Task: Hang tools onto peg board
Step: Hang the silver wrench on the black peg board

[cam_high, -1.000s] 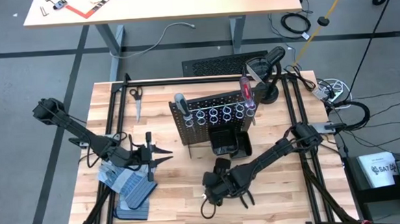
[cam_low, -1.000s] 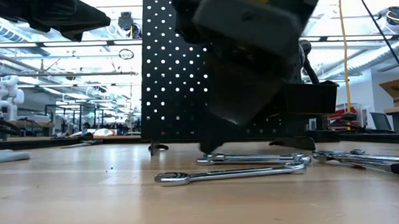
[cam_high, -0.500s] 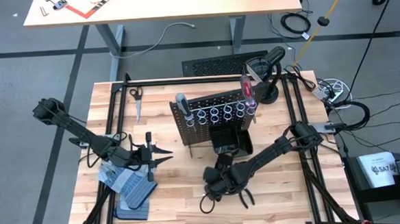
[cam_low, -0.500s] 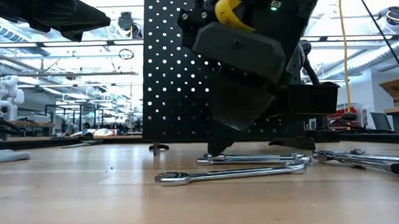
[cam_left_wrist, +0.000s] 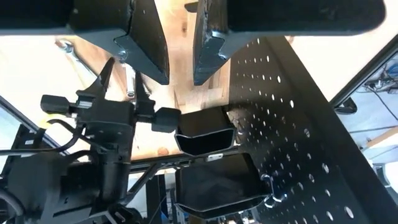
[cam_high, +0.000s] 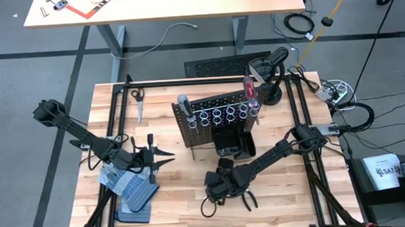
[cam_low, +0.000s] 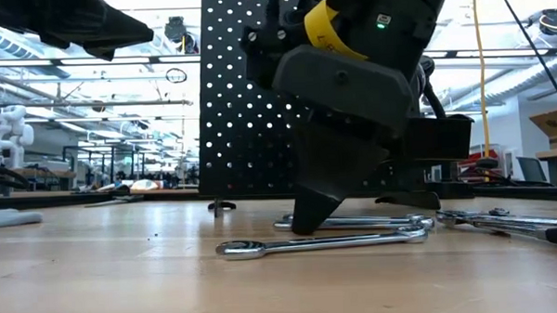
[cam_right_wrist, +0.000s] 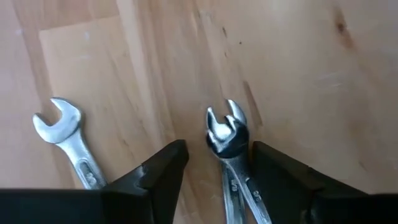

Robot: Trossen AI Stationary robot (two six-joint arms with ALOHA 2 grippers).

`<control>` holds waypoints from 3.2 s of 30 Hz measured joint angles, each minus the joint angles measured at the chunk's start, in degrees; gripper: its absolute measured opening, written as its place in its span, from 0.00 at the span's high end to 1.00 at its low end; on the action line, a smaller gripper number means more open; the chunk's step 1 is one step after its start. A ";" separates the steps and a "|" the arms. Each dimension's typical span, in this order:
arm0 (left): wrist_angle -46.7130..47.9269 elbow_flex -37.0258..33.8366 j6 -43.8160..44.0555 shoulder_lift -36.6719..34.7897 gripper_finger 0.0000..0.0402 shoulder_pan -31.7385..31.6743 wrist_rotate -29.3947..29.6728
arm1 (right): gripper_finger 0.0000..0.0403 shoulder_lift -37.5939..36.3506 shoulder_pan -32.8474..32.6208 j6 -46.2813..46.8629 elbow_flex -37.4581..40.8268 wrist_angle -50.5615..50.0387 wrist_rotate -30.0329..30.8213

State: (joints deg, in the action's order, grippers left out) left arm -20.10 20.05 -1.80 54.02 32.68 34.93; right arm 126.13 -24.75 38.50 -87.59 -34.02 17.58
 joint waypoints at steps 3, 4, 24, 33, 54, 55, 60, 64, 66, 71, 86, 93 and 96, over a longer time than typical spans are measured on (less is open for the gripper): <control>-0.09 0.00 0.02 0.00 0.80 -0.04 0.12 | 0.68 0.06 -0.04 0.08 0.00 1.12 -0.47; -0.08 0.00 0.01 0.00 0.80 -0.04 0.11 | 0.72 0.07 -0.04 0.46 0.00 1.27 -0.70; -0.11 0.00 0.07 -0.02 0.80 -0.08 0.12 | 1.00 -0.13 -1.11 -0.65 0.10 9.62 -1.46; -0.04 0.00 0.15 0.00 0.80 -0.04 0.10 | 1.00 0.24 -2.86 -5.68 -2.89 8.19 0.17; 0.06 0.00 0.01 0.00 0.80 -0.07 0.10 | 0.43 2.05 -5.47 -3.62 -9.94 -3.79 -0.08; 0.07 0.00 0.02 0.00 0.80 -0.04 0.10 | 0.43 2.41 -5.37 -3.67 -9.97 -3.69 -0.54; 0.11 0.02 0.02 0.00 0.80 -0.04 0.12 | 0.48 4.24 -4.68 -3.06 -10.27 -4.44 -1.61; 0.17 0.03 0.03 -0.02 0.80 -0.04 0.19 | 0.59 4.58 -4.11 -2.99 -10.34 -4.80 -2.71; 0.11 0.02 0.04 0.00 0.80 -0.04 0.19 | 0.68 4.62 -3.81 -2.94 -10.30 -4.90 -3.39; 0.09 0.03 0.07 -0.01 0.80 -0.04 0.25 | 0.92 4.72 -3.69 -1.75 -10.27 -5.49 -3.02; 0.07 0.02 0.07 -0.02 0.80 -0.06 0.27 | 0.99 3.69 -3.55 -0.20 -10.06 -7.42 0.38; 0.09 0.02 -0.02 -0.02 0.80 -0.08 0.29 | 1.00 2.08 -4.72 -0.68 -9.64 -6.98 4.51; 0.08 0.04 0.00 -0.02 0.80 -0.08 0.29 | 1.00 1.07 -5.28 -0.69 -9.76 -6.23 6.50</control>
State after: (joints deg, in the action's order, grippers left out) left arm -20.01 20.10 -1.80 54.00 32.60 35.22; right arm 127.19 -30.03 37.81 -97.35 -40.25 24.08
